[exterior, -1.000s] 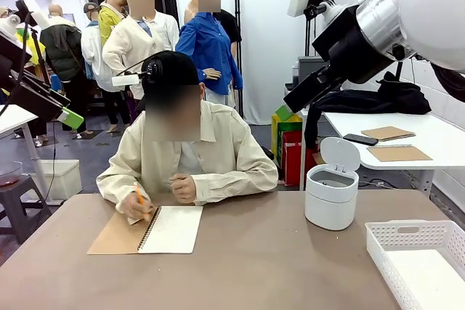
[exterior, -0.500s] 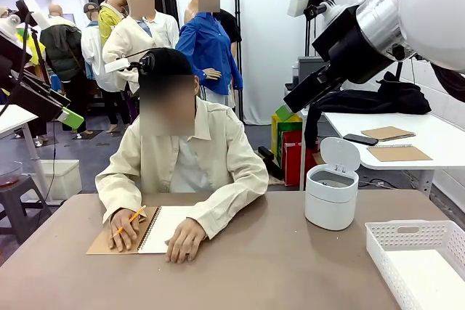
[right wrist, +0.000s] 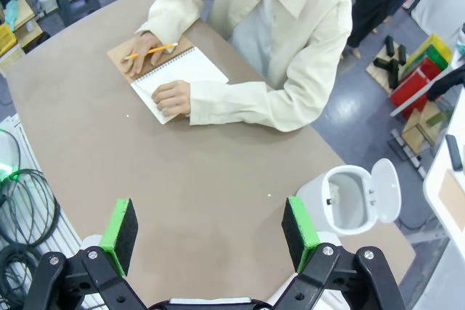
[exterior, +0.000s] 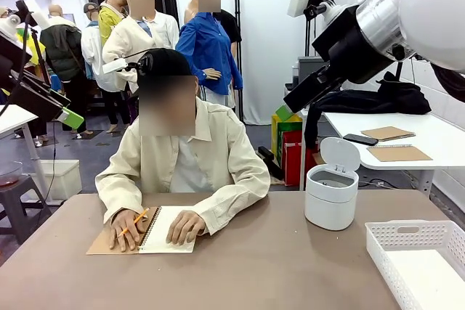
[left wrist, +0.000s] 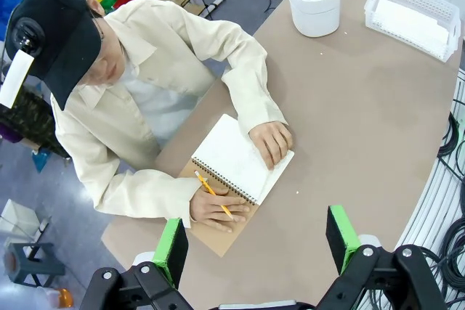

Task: Sort the paper based on its condition.
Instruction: If a person hands you a paper, place it in the Organizing basket , and if it's crumpled, put it in the Trash can.

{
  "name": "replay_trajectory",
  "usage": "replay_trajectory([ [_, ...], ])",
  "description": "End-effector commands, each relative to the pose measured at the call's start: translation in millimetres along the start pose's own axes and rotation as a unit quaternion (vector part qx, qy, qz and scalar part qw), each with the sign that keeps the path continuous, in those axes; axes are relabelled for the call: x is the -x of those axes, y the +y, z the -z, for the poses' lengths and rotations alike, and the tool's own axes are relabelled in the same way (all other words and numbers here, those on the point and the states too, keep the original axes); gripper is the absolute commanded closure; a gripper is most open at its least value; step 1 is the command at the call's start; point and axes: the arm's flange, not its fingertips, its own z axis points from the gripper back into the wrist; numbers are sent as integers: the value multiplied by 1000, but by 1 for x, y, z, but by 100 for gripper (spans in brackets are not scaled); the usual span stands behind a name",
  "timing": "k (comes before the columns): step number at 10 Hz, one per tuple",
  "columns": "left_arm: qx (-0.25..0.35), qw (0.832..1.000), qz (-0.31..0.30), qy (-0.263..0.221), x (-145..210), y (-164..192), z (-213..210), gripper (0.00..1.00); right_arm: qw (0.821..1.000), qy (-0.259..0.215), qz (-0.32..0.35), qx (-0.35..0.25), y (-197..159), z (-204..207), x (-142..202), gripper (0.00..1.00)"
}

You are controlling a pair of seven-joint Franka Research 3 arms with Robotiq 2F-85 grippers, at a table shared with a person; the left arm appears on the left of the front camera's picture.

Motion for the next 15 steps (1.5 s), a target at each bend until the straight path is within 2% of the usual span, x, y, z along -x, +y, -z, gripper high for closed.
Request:
replay_trajectory([
  [1,0,1000,0,0,0,0,0,0,1000,-2,0,2,0,1,0,0],
  [15,0,1000,0,0,0,0,0,0,1000,-2,0,2,0,1,0,0],
])
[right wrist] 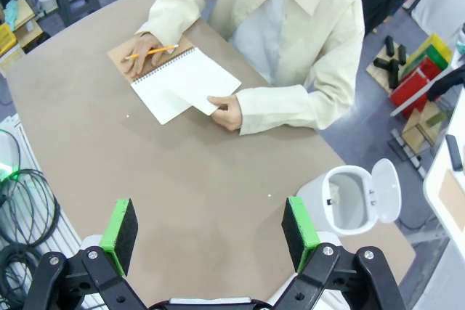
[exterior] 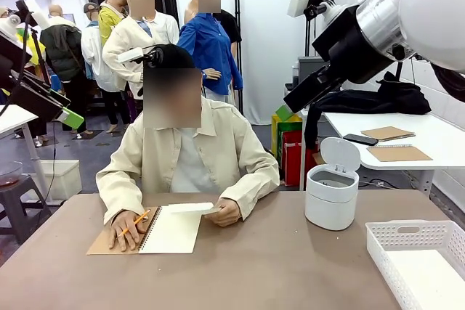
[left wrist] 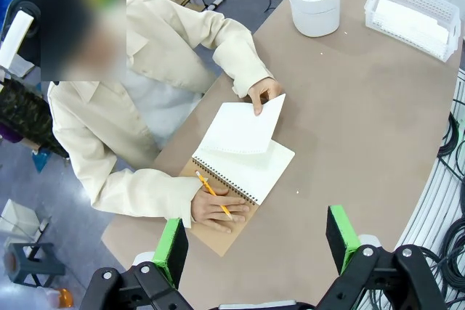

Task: Sort the paper based on its condition.
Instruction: If a person hands you a paper, place it in the Organizing basket , and if it's crumpled, put it in the Trash can.

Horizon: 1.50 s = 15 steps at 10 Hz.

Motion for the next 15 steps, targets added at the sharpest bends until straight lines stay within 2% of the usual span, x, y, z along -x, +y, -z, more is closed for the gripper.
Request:
replay_trajectory([
  [1,0,1000,0,0,0,0,0,0,1000,-2,0,2,0,1,0,0],
  [15,0,1000,0,0,0,0,0,0,1000,-2,0,2,0,1,0,0],
])
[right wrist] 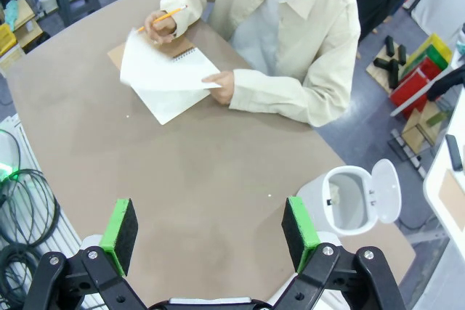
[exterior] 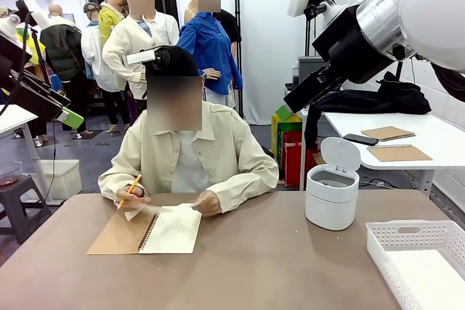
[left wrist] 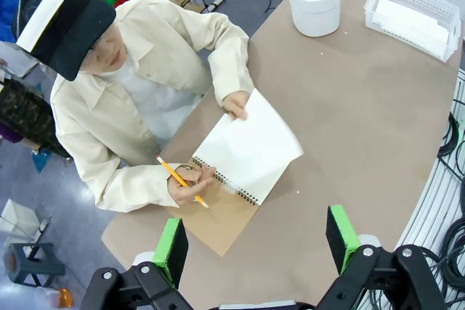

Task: Sort the paper based on its condition.
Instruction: If a person hands you a paper, place it in the Organizing basket , and if it's crumpled, put it in the Trash can.

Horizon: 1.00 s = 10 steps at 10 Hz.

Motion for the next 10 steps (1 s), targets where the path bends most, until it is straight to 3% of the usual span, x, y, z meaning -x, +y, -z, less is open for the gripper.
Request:
replay_trajectory([
  [1,0,1000,0,0,0,0,0,0,1000,-2,0,2,0,1,0,0],
  [10,0,1000,0,0,0,0,0,0,1000,-2,0,2,0,1,0,0],
])
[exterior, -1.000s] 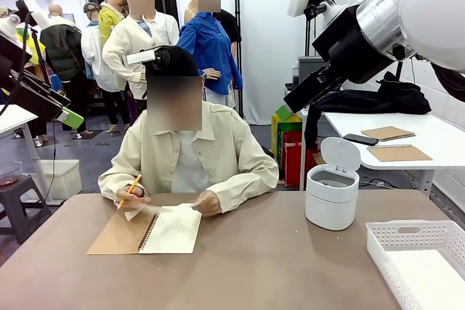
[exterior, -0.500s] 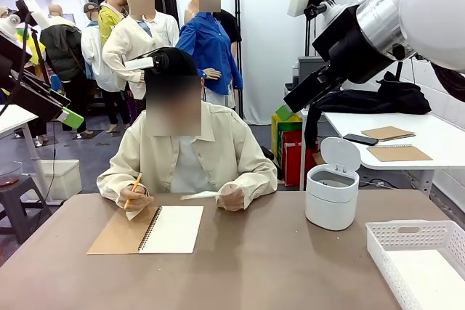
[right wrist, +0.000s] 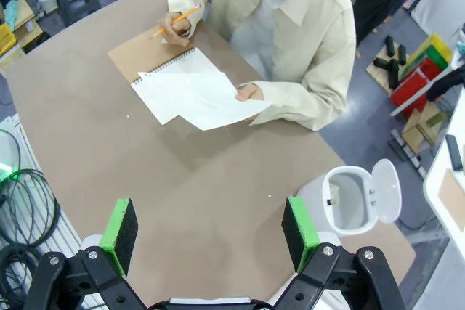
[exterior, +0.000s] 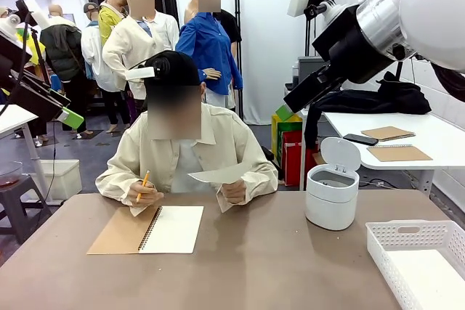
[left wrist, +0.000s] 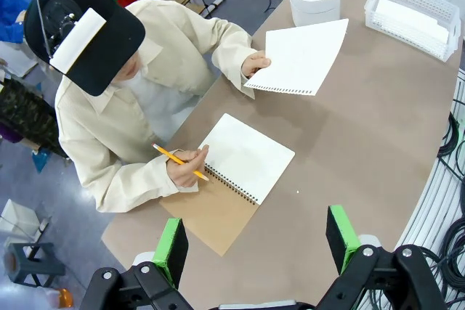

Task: Sort the paper based on its condition.
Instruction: If a person hands you a paper, place it in the Organizing basket , and if it's crumpled, put it in the Trash can.

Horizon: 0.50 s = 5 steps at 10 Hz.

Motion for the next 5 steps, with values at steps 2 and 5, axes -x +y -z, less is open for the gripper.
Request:
replay_trajectory([
  [2,0,1000,0,0,0,0,0,0,1000,-2,0,2,0,1,0,0],
  [5,0,1000,0,0,0,0,0,0,1000,-2,0,2,0,1,0,0],
])
